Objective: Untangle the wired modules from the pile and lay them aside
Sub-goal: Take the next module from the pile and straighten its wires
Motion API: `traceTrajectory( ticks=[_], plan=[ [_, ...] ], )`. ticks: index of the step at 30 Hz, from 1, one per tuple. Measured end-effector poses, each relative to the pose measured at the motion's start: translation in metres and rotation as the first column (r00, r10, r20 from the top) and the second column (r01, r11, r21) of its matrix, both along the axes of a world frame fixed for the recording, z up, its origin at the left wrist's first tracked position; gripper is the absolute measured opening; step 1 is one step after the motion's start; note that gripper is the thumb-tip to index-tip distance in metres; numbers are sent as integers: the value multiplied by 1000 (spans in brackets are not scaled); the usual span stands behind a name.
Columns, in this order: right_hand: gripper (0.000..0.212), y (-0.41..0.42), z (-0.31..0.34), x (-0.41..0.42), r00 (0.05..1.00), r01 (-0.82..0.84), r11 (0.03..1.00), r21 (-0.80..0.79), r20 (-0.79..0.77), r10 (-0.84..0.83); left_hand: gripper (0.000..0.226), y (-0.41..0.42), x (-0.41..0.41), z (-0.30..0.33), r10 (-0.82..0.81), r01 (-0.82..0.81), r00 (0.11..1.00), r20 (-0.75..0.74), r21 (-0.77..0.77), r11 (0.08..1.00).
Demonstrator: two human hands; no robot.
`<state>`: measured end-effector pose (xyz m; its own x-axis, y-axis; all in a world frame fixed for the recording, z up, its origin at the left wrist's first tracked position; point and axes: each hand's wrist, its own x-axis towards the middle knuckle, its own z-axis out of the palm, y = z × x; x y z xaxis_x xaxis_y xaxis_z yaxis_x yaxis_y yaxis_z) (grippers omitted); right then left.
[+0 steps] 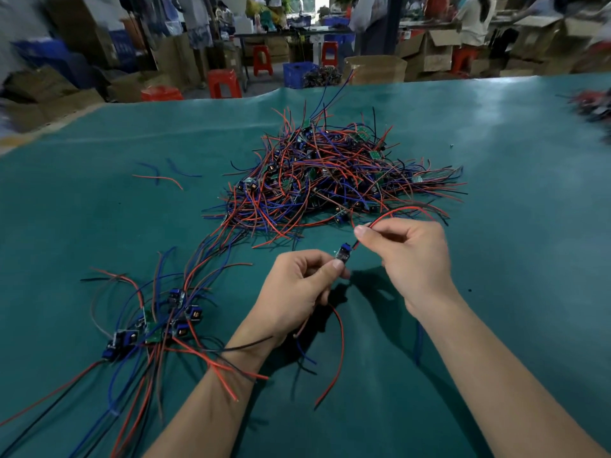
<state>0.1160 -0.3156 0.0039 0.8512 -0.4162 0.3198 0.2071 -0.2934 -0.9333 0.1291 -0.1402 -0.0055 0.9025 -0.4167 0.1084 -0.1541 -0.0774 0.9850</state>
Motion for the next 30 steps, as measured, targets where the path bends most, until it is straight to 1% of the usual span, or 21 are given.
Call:
traceTrajectory(
  ticks=[2, 4, 6, 10, 11, 12, 13, 14, 15, 16, 17, 18, 19, 21, 23, 26, 27, 28, 29, 30],
  plan=[
    [18, -11, 1, 4, 992, 120, 993, -16, 27, -120, 21, 0, 0, 0, -13, 13, 1000, 12, 8, 1000],
    [20, -27, 4, 6, 967, 246, 969, 20, 59, -247, 21, 0, 0, -1, -22, 22, 1000, 16, 18, 1000],
    [18, -42, 6, 6, 928, 358, 931, 70, 88, -363, 21, 0, 0, -2, -26, 26, 1000, 14, 28, 999],
    [12, -53, 8, 1, 839, 515, 847, 132, 124, -529, 22, -1, 0, -1, -5, 5, 1000, 14, 48, 999],
    [14, -52, 10, 0, 808, 564, 817, 123, 121, -576, 22, -1, 0, 0, 22, -22, 1000, 10, 36, 999],
    [19, -49, 12, -2, 783, 606, 792, 77, 121, -610, 23, -1, 1, 0, 60, -60, 998, 1, 12, 998],
    [27, -44, 13, -4, 783, 614, 789, -2, 123, -609, 23, -1, 2, 0, 101, -101, 995, -11, -20, 995],
    [36, -35, 13, -6, 825, 565, 818, -112, 116, -554, 23, -1, 2, 1, 135, -136, 991, -23, -54, 989],
    [46, -24, 12, -8, 895, 445, 866, -229, 81, -438, 23, -1, 3, 2, 157, -159, 987, -30, -81, 984],
    [53, -9, 11, -10, 960, 267, 911, -314, 10, -279, 23, -1, 2, 3, 164, -166, 986, -30, -98, 981],
    [56, 6, 10, -12, 991, 81, 935, -345, -69, -111, 23, -1, 1, 3, 153, -155, 988, -28, -103, 982],
    [54, 18, 10, -13, 993, -67, 946, -318, -116, 31, 23, -1, 0, 4, 123, -125, 992, -27, -103, 987],
    [45, 26, 8, -13, 984, -160, 955, -251, -118, 134, 22, -1, -2, 5, 80, -83, 996, -29, -103, 991],
    [23, 30, 5, -12, 969, -243, 966, -90, -75, 237, 20, 0, -4, 7, 12, -15, 999, -32, -112, 994],
    [10, 25, 3, -13, 966, -253, 968, -1, -50, 252, 20, 1, -4, 8, -23, 20, 999, -29, -94, 995],
    [11, 20, 4, -13, 984, -177, 984, 18, 9, 177, 21, 1, -4, 8, -63, 61, 997, -45, -43, 997],
    [14, 18, 6, -13, 993, -107, 994, -27, 41, 108, 22, 1, -5, 8, -72, 70, 996, -50, -33, 997],
    [16, 17, 9, -14, 996, -13, 994, -109, 89, 23, 22, 1, -4, 8, -80, 79, 996, -48, -22, 997],
    [13, 15, 11, -14, 984, 97, 971, -217, 165, -61, 23, 1, -4, 8, -89, 89, 995, -45, -14, 996],
    [8, 12, 14, -15, 957, 205, 927, -314, 261, -124, 23, 2, -4, 8, -99, 98, 994, -44, -11, 995]
  ],
)
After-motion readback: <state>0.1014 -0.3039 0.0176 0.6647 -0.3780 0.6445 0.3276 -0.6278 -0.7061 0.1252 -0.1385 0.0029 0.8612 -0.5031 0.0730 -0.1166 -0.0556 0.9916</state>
